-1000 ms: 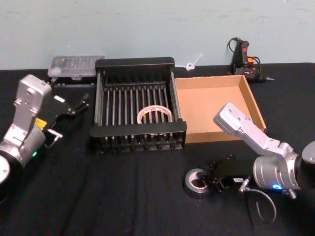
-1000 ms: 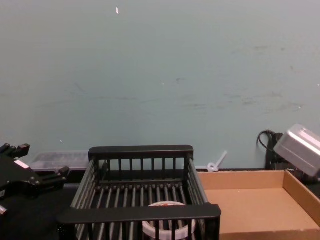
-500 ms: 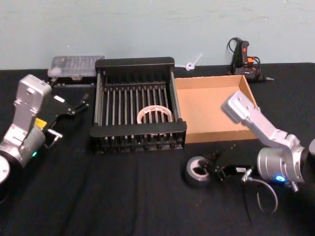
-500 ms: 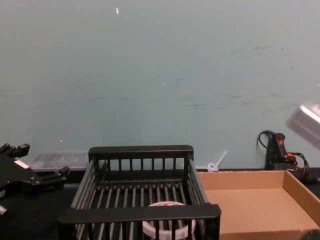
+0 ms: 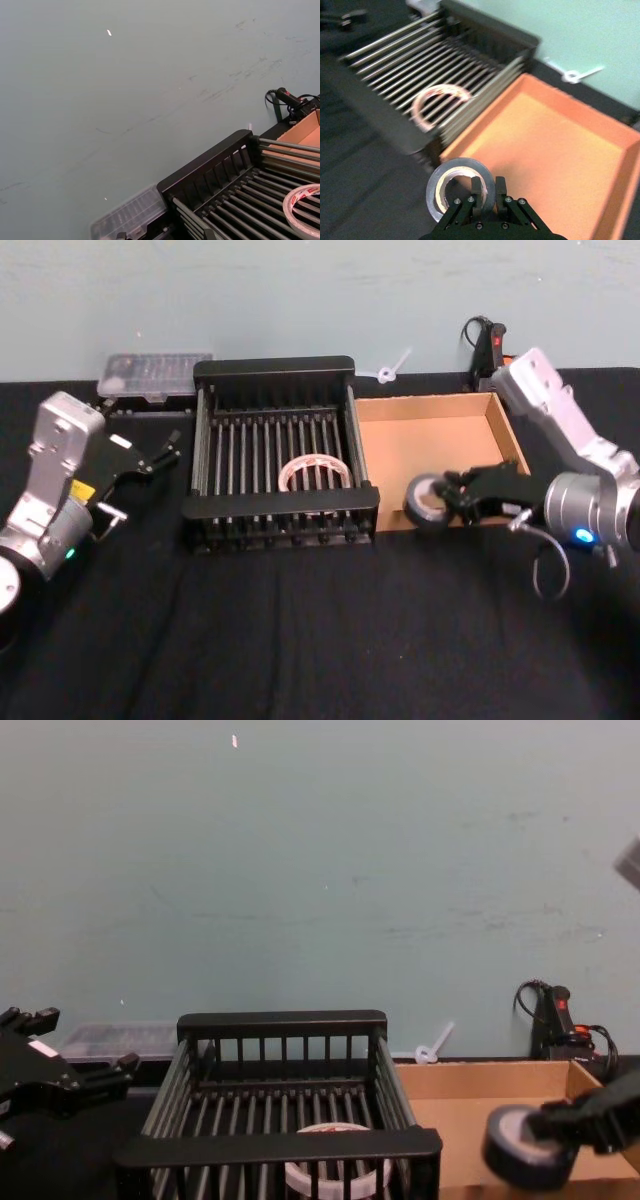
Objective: Pick up the white tape and place it into the black box , Pick up the silver tape and place it into the brown box.
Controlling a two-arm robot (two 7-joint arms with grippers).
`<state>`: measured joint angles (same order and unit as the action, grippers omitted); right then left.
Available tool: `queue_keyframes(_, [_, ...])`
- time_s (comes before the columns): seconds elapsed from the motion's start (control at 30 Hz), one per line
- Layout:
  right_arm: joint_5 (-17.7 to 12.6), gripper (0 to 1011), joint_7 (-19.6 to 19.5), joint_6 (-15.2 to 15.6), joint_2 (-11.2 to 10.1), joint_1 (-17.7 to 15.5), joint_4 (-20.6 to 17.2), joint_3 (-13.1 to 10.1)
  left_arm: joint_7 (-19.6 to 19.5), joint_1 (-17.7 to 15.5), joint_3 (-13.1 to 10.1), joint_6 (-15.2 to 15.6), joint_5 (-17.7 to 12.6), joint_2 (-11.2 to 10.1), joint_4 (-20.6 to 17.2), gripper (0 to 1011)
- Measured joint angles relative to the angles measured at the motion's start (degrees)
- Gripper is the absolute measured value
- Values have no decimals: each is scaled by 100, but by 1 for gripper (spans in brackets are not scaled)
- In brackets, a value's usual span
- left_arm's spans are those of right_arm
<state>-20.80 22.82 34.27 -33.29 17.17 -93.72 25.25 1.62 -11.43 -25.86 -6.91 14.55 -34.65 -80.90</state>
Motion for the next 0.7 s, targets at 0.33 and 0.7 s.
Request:
queue_keyframes(0.33, [205, 170, -280, -63, 344, 386, 594, -196, 0, 0, 0, 0, 0, 0, 0, 1001])
queue_keyframes(0.7, [439, 170, -353, -143, 607, 635, 1045, -252, 0, 0, 0, 0, 0, 0, 0, 1001])
